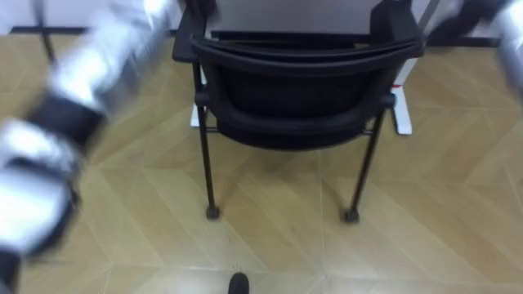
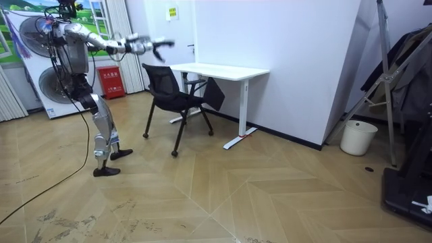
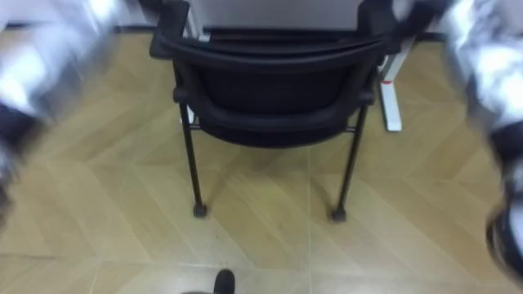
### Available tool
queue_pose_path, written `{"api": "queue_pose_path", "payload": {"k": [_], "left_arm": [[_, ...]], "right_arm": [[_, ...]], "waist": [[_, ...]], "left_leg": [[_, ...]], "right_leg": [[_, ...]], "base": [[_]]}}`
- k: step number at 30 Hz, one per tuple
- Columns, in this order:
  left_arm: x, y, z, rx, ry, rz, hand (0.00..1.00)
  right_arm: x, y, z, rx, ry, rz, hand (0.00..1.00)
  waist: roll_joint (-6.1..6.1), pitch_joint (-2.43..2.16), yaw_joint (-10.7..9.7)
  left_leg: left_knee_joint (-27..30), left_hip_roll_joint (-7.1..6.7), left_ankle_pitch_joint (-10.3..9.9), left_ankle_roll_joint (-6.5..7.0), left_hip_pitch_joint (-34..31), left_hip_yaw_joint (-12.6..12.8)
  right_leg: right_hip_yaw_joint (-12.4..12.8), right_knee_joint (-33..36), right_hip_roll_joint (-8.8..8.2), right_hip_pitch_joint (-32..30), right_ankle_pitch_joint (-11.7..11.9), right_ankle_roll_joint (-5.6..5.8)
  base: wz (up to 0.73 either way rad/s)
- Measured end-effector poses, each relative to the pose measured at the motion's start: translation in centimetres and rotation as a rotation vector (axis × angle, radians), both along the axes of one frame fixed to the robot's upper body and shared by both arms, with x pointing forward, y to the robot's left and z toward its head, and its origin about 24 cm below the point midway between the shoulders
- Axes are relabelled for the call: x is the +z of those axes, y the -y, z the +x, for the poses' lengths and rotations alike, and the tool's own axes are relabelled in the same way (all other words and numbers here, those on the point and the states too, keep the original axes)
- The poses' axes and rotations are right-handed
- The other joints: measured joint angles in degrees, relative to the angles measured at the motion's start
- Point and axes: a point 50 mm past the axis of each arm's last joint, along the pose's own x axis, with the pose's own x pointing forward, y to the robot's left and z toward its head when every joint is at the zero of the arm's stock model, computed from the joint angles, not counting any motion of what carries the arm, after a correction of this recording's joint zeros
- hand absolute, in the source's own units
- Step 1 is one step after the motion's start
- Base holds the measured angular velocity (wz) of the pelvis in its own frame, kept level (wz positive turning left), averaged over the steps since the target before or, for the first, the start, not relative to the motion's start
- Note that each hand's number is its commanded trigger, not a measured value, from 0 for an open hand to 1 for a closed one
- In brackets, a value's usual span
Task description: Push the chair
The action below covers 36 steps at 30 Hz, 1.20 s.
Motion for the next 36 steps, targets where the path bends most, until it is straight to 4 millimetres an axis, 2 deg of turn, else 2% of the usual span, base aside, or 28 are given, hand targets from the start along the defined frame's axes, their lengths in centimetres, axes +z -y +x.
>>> {"api": "queue_pose_path", "payload": {"k": [2, 3, 4, 5, 6, 7, 8, 10, 11, 12, 14, 15, 17, 18, 19, 20, 21, 22, 23, 24, 25, 26, 27, 29, 30, 32, 34, 36], "left_arm": [[7.1, -3.6, -4.6, 0.051, 0.257, -0.033, 0.00], [9.0, -6.3, -7.4, 0.092, 0.341, -0.044, 0.00], [9.7, -8.0, -8.9, 0.128, 0.376, -0.044, 0.00], [11.4, -11.5, -12.9, 0.218, 0.451, -0.054, 0.00], [12.8, -14.8, -17.3, 0.312, 0.534, -0.100, 0.00], [13.3, -16.3, -19.6, 0.364, 0.576, -0.126, 0.00], [14.1, -19.2, -24.3, 0.477, 0.664, -0.182, 0.00], [13.5, -22.7, -28.7, 0.591, 0.743, -0.289, 0.00], [12.7, -25.0, -31.2, 0.663, 0.792, -0.388, 0.00], [12.1, -26.1, -32.1, 0.696, 0.810, -0.441, 0.00], [8.7, -30.3, -36.8, 0.875, 0.895, -0.677, 0.00], [7.3, -31.4, -37.8, 0.930, 0.913, -0.745, 0.00], [0.0, -34.5, -40.1, 1.165, 0.969, -1.048, 0.00], [-2.2, -35.0, -40.3, 1.221, 0.981, -1.129, 0.00], [-6.8, -35.6, -40.5, 1.329, 0.997, -1.271, 0.00], [-11.4, -35.9, -40.7, 1.421, 1.006, -1.385, 0.00], [-16.2, -35.8, -41.1, 1.504, 0.988, -1.468, 0.00], [-18.9, -35.7, -41.4, 1.541, 0.971, -1.510, 0.00], [-24.9, -34.7, -42.1, 1.610, 0.926, -1.600, 0.00], [-27.8, -33.8, -42.8, 1.645, 0.898, -1.640, 0.00], [-32.8, -31.4, -44.8, 1.732, 0.873, -1.722, 0.00], [-36.4, -28.6, -47.1, 1.844, 0.906, -1.784, 0.00], [-37.6, -27.5, -48.0, 1.903, 0.900, -1.784, 0.00], [-41.1, -22.7, -51.8, 2.071, 0.800, -1.709, 0.00], [-41.9, -21.4, -52.7, 2.114, 0.722, -1.679, 0.00], [-44.7, -16.8, -54.5, 2.200, 0.374, -1.668, 0.00], [-46.6, -14.0, -54.6, 2.178, 0.100, -1.731, 0.00], [-48.9, -11.6, -53.2, 2.051, -0.272, -1.815, 0.00]], "right_arm": [[7.7, 2.6, -5.2, -0.013, 0.286, 0.027, 0.00], [9.9, 4.6, -8.5, -0.047, 0.378, 0.022, 0.00], [10.8, 5.8, -10.3, -0.073, 0.420, 0.019, 0.00], [12.9, 8.2, -14.7, -0.153, 0.506, 0.009, 0.00], [14.9, 10.2, -19.6, -0.236, 0.616, 0.027, 0.00], [15.6, 11.0, -21.9, -0.278, 0.675, 0.038, 0.00], [16.5, 12.8, -26.4, -0.357, 0.802, 0.075, 0.00], [16.0, 15.9, -31.1, -0.452, 0.942, 0.188, 0.00], [15.1, 17.9, -33.2, -0.503, 1.023, 0.292, 0.00], [14.5, 18.7, -34.2, -0.529, 1.067, 0.339, 0.00], [11.9, 21.5, -37.3, -0.610, 1.234, 0.539, 0.00], [11.0, 22.1, -37.8, -0.641, 1.268, 0.585, 0.00], [5.8, 24.8, -38.8, -0.840, 1.335, 0.773, 0.00], [4.1, 25.5, -38.9, -0.897, 1.341, 0.826, 0.00], [0.5, 26.6, -38.9, -1.001, 1.338, 0.918, 0.00], [-4.2, 27.6, -39.1, -1.108, 1.289, 0.986, 0.00], [-9.9, 28.1, -41.1, -1.247, 1.219, 1.033, 0.00], [-13.0, 27.9, -42.6, -1.312, 1.188, 1.054, 0.00], [-19.2, 26.5, -46.3, -1.433, 1.148, 1.106, 0.00], [-22.1, 25.4, -48.1, -1.485, 1.137, 1.139, 0.00], [-27.4, 22.1, -51.5, -1.606, 1.145, 1.213, 0.00], [-31.7, 18.2, -54.0, -1.747, 1.185, 1.281, 0.00], [-33.3, 16.4, -55.0, -1.810, 1.211, 1.301, 0.00], [-38.3, 9.2, -57.6, -2.023, 1.229, 1.358, 0.00], [-39.3, 7.6, -57.9, -2.071, 1.193, 1.369, 0.00], [-42.0, 2.3, -58.7, -2.221, 1.009, 1.467, 0.00], [-43.6, 0.7, -57.7, -2.233, 0.807, 1.575, 0.00], [-45.9, 0.7, -54.1, -2.096, 0.465, 1.746, 0.00]], "waist": [[-2.08, -3.03, -0.6], [-2.41, -3.43, -1.5], [-2.60, -3.80, -2.2], [-3.22, -4.34, -3.1], [-3.46, -4.49, -3.4], [-3.45, -4.49, -3.4], [-3.41, -4.47, -4.2], [-3.90, -4.11, -4.8], [-3.59, -3.86, -5.0], [-4.71, -4.02, -5.2], [-3.09, -4.83, -6.6], [-2.96, -4.79, -6.9], [-1.93, -5.02, -7.0], [-2.72, -5.17, -7.0], [-0.84, -5.22, -7.0], [-0.71, -5.30, -6.9], [-0.66, -5.07, -6.6], [-0.64, -4.87, -5.9], [-0.61, -4.77, -4.6], [-0.58, -4.53, -4.3], [0.06, -4.75, -4.1], [0.55, -4.66, -4.8], [0.75, -4.62, -5.4], [1.22, -4.54, -7.9], [1.28, -4.50, -8.7], [1.40, -4.44, -10.2], [1.37, -4.42, -10.7], [1.56, -4.30, -10.8]], "left_leg": [[-1.6, -1.06, -0.1, 0.17, 2.0, -0.1], [-2.5, -1.20, -0.3, 0.32, 4.7, -0.5], [-2.8, -1.30, -0.4, 0.30, 5.7, -0.6], [-2.8, -1.81, -0.6, 0.26, 6.6, -0.2], [-2.3, -1.79, -1.7, 0.09, 6.6, 0.1], [-2.3, -1.74, -2.5, 0.19, 6.7, 0.2], [-2.4, -1.58, -3.6, 0.02, 7.0, 0.3], [-3.3, -1.61, -3.7, 0.08, 8.5, 0.6], [-3.3, -1.38, -3.9, -0.13, 9.3, 1.2], [-3.0, -1.13, -4.4, -0.33, 9.3, 1.7], [-1.7, -0.06, -6.6, -0.86, 8.3, 3.2], [-1.6, -0.04, -6.9, -0.88, 8.2, 3.4], [-0.1, 0.23, -8.3, -0.68, 8.2, 5.1], [0.2, 0.28, -8.5, -0.60, 8.2, 5.4], [2.0, 0.79, -9.3, -0.38, 8.1, 5.8], [2.6, 0.95, -9.9, -0.58, 8.2, 6.3], [2.6, 0.95, -9.9, -0.54, 8.1, 6.6], [2.7, 1.01, -9.9, -0.51, 8.0, 7.1], [2.5, 0.92, -9.9, -0.51, 8.1, 7.8], [2.6, 0.87, -9.9, -0.50, 8.1, 7.8], [2.8, 0.81, -10.0, -0.32, 8.4, 7.9], [3.2, 0.92, -10.2, -0.16, 9.0, 8.1], [3.4, 0.90, -10.3, -0.15, 9.1, 8.1], [4.6, 1.44, -10.8, -0.52, 9.2, 7.7], [5.4, 1.59, -11.1, -0.66, 9.0, 7.4], [7.6, 2.22, -12.6, -0.72, 8.6, 6.7], [8.0, 2.55, -13.0, -0.58, 8.9, 7.0], [7.8, 2.55, -13.1, -0.43, 9.6, 7.7]], "right_leg": [[3.3, -2.4, -0.37, 1.4, 1.0, 1.77], [4.7, -3.2, -0.23, 3.5, 2.3, 3.41], [5.3, -3.7, -0.18, 4.2, 2.9, 3.57], [7.1, -4.9, -0.12, 5.2, 3.8, 3.69], [8.2, -6.6, 0.36, 6.2, 4.3, 3.91], [8.6, -7.4, 0.57, 6.5, 4.4, 3.90], [8.6, -8.2, 0.84, 7.0, 4.3, 3.93], [8.8, -7.9, 0.60, 7.7, 4.3, 3.93], [9.2, -7.6, 0.64, 8.3, 4.3, 3.94], [9.7, -7.7, 0.84, 8.3, 4.3, 3.94], [10.4, -8.6, 1.90, 8.1, 3.8, 4.14], [11.0, -8.7, 1.92, 8.1, 3.5, 4.11], [13.3, -8.7, 1.85, 8.0, 2.7, 3.57], [13.5, -8.7, 1.80, 8.1, 2.7, 3.52], [13.6, -8.6, 1.91, 8.5, 2.6, 3.47], [14.4, -8.7, 1.91, 8.6, 2.6, 3.43], [15.2, -9.5, 1.88, 8.5, 2.5, 3.44], [15.8, -9.8, 1.81, 8.3, 2.5, 3.45], [16.3, -10.6, 1.46, 8.2, 2.1, 3.24], [16.4, -10.6, 1.34, 8.2, 1.9, 3.55], [16.7, -10.4, 1.20, 8.3, 0.9, 4.31], [16.7, -9.1, 0.94, 8.4, 0.1, 4.21], [16.6, -8.3, 0.75, 8.3, -0.4, 4.14], [15.6, -6.5, 0.23, 8.2, -1.4, 3.46], [15.5, -6.1, 0.33, 8.3, -1.6, 3.37], [15.4, -5.3, 0.77, 9.1, -2.1, 3.25], [16.4, -5.3, 0.78, 9.8, -2.0, 3.36], [17.8, -5.8, 0.84, 9.9, -1.2, 3.53]], "base": [[-0.19], [0.00], [0.00], [-0.14], [-0.22], [-0.20], [-0.09], [-0.15], [-0.20], [-0.15], [-0.09], [-0.18], [-0.31], [-0.29], [-0.29], [-0.31], [-0.31], [-0.38], [-0.33], [-0.26], [-0.11], [-0.09], [0.00], [0.00], [-0.05], [0.04], [-0.03], [-0.16]]}}
